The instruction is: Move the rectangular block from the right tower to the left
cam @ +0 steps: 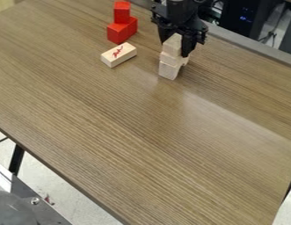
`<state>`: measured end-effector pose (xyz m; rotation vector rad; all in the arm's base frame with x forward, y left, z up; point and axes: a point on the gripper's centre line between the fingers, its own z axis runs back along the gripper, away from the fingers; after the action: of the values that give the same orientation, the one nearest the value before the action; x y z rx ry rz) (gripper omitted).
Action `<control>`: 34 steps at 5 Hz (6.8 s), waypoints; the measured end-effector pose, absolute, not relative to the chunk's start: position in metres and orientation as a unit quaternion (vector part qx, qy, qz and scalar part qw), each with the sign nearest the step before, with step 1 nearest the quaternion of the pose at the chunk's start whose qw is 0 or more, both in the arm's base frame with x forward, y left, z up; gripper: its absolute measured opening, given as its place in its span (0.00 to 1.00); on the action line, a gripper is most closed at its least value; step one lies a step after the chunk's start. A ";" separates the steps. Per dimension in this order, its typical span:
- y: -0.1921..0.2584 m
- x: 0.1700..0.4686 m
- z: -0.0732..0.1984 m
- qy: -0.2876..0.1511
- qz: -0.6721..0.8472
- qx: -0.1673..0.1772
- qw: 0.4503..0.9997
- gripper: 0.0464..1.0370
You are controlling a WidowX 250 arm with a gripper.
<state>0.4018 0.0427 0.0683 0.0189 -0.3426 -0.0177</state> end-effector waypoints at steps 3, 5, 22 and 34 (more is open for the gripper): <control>0.100 0.390 0.085 -0.183 0.042 0.034 0.982 0.55; 0.134 0.373 0.061 -0.136 0.012 0.039 0.990 0.55; 0.137 0.356 0.036 -0.163 -0.111 0.015 0.980 0.89; 0.126 0.382 0.022 -0.169 -0.073 0.009 0.983 0.96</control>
<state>0.3815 0.1257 0.0224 0.0182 -0.3395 -0.1462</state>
